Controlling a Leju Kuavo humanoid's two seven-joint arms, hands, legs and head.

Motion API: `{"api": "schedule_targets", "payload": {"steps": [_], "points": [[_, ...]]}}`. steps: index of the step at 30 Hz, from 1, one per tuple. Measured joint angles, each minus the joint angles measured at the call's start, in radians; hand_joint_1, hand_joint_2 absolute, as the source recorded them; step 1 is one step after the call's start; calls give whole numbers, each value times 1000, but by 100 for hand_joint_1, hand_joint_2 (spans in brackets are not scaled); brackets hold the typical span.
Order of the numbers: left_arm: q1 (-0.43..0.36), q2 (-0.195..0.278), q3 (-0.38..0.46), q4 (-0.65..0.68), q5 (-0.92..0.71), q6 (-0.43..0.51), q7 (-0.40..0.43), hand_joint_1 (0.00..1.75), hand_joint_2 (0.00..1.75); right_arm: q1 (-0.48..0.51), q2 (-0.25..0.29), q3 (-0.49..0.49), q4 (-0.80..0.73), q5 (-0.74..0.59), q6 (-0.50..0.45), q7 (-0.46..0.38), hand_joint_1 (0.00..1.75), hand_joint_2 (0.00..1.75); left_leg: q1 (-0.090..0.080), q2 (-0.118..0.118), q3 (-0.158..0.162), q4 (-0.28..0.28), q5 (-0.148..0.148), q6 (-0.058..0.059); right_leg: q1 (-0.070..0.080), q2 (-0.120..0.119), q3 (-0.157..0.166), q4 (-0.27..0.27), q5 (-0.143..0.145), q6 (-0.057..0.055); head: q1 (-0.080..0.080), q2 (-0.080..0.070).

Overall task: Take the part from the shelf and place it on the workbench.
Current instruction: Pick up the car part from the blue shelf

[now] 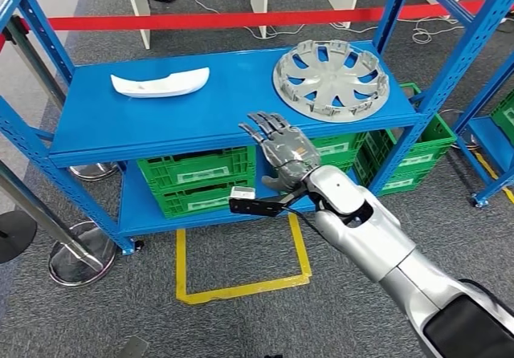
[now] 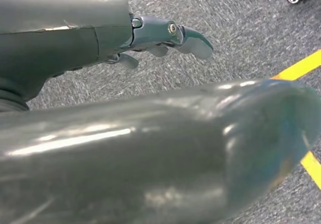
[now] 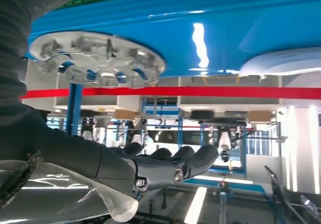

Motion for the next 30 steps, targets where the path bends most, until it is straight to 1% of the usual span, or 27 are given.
{"api": "schedule_targets", "payload": {"steps": [1,2,3,4,6,7,8,9,10,11,12,13,14,15,16,17,18,20,21,22,23,24,26,27,28,29,30], "points": [[0,0,0,0,0,0,0,0,0,-1,-1,-3,0,0,0,1,0,175,-2,-1,0,2,-2,-4,1,0,37,-71,26,-3,0,0],[-1,0,0,0,0,0,0,0,0,-3,-2,-5,1,0,-1,2,0,175,-4,-1,-1,5,-4,-8,2,0,64,-122,41,-6,0,0],[-1,0,0,0,0,-1,0,0,0,-3,-2,-6,1,1,-1,4,0,175,-6,-1,-2,6,-5,-12,3,1,79,-150,44,-8,-1,0],[-1,-1,0,0,0,-1,0,0,0,-2,-3,-8,2,1,-2,7,0,175,-7,0,-4,7,-5,-16,5,2,84,-153,40,-12,-1,0],[-1,0,0,0,0,-2,0,0,0,0,-4,-12,3,4,-2,14,0,175,-5,0,-4,10,-8,-25,4,3,83,-155,43,-22,-2,0],[-1,0,0,0,1,-2,0,0,0,0,-5,-15,4,6,-2,17,0,175,-4,1,-9,23,-19,-30,2,3,84,-156,45,-28,-3,0],[-1,0,0,0,1,-2,0,0,0,0,-5,-18,6,8,-2,20,0,175,-3,1,-23,56,-42,-36,0,2,85,-159,46,-33,-3,0],[-1,0,0,0,1,-3,0,0,0,0,-5,-20,7,10,-2,23,0,175,-1,2,-46,110,-72,-41,-1,1,86,-160,47,-36,-4,0],[-1,-1,0,0,2,-3,1,0,0,1,-5,-22,10,12,-2,27,0,175,0,2,-77,179,-106,-44,-1,0,86,-159,46,-39,-5,0],[0,-1,0,0,2,-2,2,0,0,2,-5,-24,14,15,-3,32,0,175,1,2,-107,245,-131,-46,0,0,86,-159,46,-40,-4,0],[0,-1,0,0,2,-2,3,0,0,4,-5,-25,19,17,-3,37,0,175,1,2,-126,287,-140,-47,1,0,86,-159,45,-40,-4,0],[1,-1,0,0,3,-1,4,0,0,5,-5,-28,24,20,-3,41,0,175,1,2,-129,290,-128,-46,1,0,87,-158,45,-40,-4,0],[1,-1,-1,0,3,0,4,0,0,5,-5,-32,28,23,-4,46,0,175,0,2,-113,253,-98,-43,1,1,88,-158,44,-40,-4,0],[1,0,-1,0,4,0,4,0,0,5,-5,-37,32,25,-5,49,0,175,0,2,-83,185,-57,-39,2,1,90,-158,43,-39,-4,0],[1,0,-1,0,4,-1,5,0,0,5,-4,-42,35,27,-6,52,0,175,-1,2,-49,115,-26,-33,2,2,91,-158,42,-38,-4,0],[0,0,-1,0,6,-3,4,0,0,4,-4,-46,39,29,-7,55,0,175,-4,2,-24,57,-7,-28,3,2,90,-157,41,-35,-4,0],[0,0,-1,0,7,-4,4,0,0,4,-4,-50,43,32,-8,57,0,175,-6,2,-9,21,0,-23,4,2,88,-157,41,-32,-3,0],[1,0,-1,0,9,-5,4,0,0,4,-4,-56,52,35,-10,58,0,175,-9,1,-6,4,-4,-17,6,1,85,-159,43,-21,-3,0],[2,0,-2,0,10,-5,4,0,0,5,-4,-59,55,36,-10,58,0,175,-6,2,-4,1,-2,-13,5,1,83,-160,41,-16,-3,0],[2,0,-2,0,11,-5,4,0,0,4,-3,-63,58,36,-10,58,0,175,-4,2,-1,-4,0,-9,5,0,78,-152,33,-11,-2,0],[2,-1,-4,0,11,-5,4,0,0,2,-3,-67,61,37,-11,58,0,175,-1,2,3,-9,2,-4,4,0,65,-125,17,-7,1,0],[1,-1,-5,0,11,-5,3,0,0,1,-3,-70,64,37,-12,58,0,175,1,2,6,-13,2,0,3,0,40,-75,-9,-3,2,0],[0,-2,-9,0,12,-6,3,0,0,0,-3,-74,75,37,-11,58,0,175,0,2,7,-13,0,5,1,0,-30,63,-64,3,5,0],[0,-2,-10,0,12,-6,3,0,0,2,-3,-75,81,37,-11,58,0,175,0,2,8,-12,-1,6,0,0,-59,114,-76,5,5,0],[1,-3,-12,0,12,-7,3,0,0,3,-3,-76,86,38,-10,59,0,175,0,2,10,-12,-3,6,0,0,-71,130,-68,7,6,0],[1,-4,-13,0,12,-8,3,0,0,4,-3,-78,90,38,-9,59,0,175,0,1,13,-12,-6,4,-1,0,-60,100,-40,7,6,0],[2,-5,-15,0,12,-9,2,0,0,3,-3,-80,93,38,-9,60,0,175,0,0,17,-11,-10,2,-2,-1,-31,34,1,7,6,0]]}}
